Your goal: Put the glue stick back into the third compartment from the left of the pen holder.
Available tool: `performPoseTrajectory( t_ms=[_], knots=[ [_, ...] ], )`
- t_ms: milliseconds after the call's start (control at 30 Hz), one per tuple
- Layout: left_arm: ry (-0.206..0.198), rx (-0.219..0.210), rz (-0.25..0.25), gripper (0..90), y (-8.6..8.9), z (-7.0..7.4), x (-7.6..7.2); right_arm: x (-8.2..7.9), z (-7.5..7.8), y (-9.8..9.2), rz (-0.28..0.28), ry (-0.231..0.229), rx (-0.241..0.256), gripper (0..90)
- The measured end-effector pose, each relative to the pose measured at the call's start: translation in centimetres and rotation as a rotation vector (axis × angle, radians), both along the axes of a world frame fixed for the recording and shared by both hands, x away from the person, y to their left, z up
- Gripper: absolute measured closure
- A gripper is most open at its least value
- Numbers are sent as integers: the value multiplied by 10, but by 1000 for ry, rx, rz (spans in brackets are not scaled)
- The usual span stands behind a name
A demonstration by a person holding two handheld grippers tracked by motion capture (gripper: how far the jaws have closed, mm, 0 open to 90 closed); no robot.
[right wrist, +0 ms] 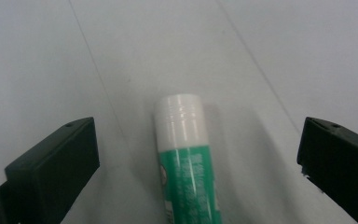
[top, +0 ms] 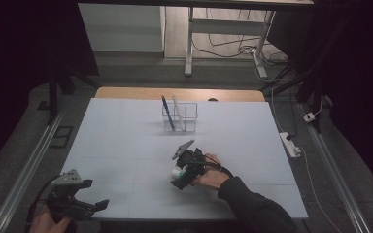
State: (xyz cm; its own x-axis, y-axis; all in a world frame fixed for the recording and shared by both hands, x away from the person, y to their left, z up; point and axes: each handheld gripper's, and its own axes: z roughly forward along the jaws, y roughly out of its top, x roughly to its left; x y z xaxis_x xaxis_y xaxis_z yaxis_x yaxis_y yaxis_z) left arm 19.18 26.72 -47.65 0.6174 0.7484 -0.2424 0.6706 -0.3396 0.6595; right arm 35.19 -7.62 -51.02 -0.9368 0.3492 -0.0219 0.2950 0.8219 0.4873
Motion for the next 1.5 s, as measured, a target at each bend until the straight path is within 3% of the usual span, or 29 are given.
performPoseTrajectory(
  t_ms=[200, 300, 533, 600, 733, 800, 933, 1100, 1400, 1500],
  knots=[
    [-1, 1, -2, 20, 0, 0, 0, -2, -11, 5, 20, -9, -57, 0],
    [-1, 3, -3, 20, 0, 0, 0, -2, -12, 5, 21, 10, -53, 22],
    [1, 6, -4, 20, -1, 0, 0, 1, -2, 2, 51, 4, -41, 390],
    [2, 7, -5, 20, -1, 0, 0, 2, -1, 3, 69, 17, -36, 459],
    [1, 8, -5, 21, -1, 0, 0, 0, 1, 7, 90, -3, -53, 634],
    [0, 9, -7, 21, -1, 0, 0, 0, 2, 9, 107, -5, -64, 645],
    [-1, 9, -8, 21, -1, 0, 0, 0, 3, 11, 87, 0, -91, 649],
    [-1, 11, -8, 21, -1, 0, 0, 0, 11, 8, 48, 9, -31, 649],
    [0, 12, -8, 22, -1, 0, 0, 3, 34, -2, 33, -54, 79, 650],
    [0, 12, -8, 22, -1, 0, 0, 8, 41, -5, -4, -59, 109, 650]
  ],
)
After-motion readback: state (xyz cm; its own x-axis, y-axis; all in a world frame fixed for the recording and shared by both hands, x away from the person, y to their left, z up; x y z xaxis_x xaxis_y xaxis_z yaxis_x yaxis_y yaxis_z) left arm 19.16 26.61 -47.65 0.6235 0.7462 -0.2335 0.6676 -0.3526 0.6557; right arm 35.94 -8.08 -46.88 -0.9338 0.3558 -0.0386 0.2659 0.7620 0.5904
